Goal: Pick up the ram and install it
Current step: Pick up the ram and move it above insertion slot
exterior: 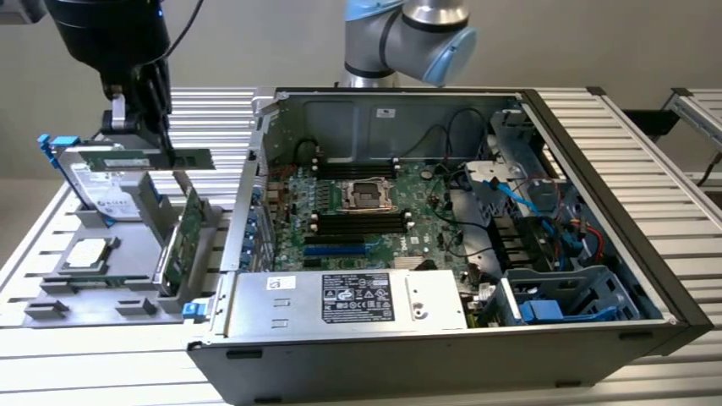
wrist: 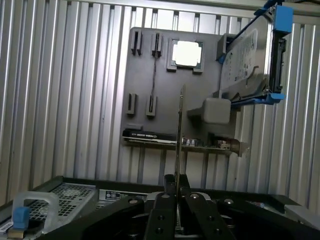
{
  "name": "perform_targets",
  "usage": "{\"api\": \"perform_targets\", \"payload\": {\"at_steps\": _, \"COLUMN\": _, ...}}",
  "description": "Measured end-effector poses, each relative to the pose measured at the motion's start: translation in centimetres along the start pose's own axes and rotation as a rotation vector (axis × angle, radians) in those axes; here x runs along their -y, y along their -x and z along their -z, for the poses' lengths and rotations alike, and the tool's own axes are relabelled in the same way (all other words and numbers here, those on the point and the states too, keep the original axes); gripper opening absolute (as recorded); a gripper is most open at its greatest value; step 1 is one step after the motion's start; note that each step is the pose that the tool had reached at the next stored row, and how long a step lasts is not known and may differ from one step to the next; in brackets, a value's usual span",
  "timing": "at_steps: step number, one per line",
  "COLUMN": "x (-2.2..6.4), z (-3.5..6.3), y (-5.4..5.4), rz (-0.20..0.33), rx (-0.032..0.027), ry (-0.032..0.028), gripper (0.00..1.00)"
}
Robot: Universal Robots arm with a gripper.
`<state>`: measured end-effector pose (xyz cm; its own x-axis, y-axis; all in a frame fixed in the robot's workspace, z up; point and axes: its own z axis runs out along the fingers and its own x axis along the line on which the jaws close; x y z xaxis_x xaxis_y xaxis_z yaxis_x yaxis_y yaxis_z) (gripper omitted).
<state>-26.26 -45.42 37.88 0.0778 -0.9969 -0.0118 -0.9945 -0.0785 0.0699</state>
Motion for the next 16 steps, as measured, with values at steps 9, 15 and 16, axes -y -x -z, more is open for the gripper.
{"api": "perform_targets", "payload": {"at_steps": 9, "x": 2.96, "z": 0.80, "y": 0.4, "rz": 0.000, "rx": 0.0002, "ry": 0.0003, "gripper": 0.14}}
{"api": "perform_targets", "payload": {"at_steps": 15, "x": 5.05, "z": 1.32, "y": 0.6, "rz": 0.000, "rx": 0.0002, "ry": 0.0014, "gripper": 0.14}}
{"api": "perform_targets", "payload": {"at_steps": 16, "x": 5.39, "z": 1.40, "y": 0.6, "rz": 0.000, "rx": 0.0002, "ry": 0.0016, "gripper": 0.14}}
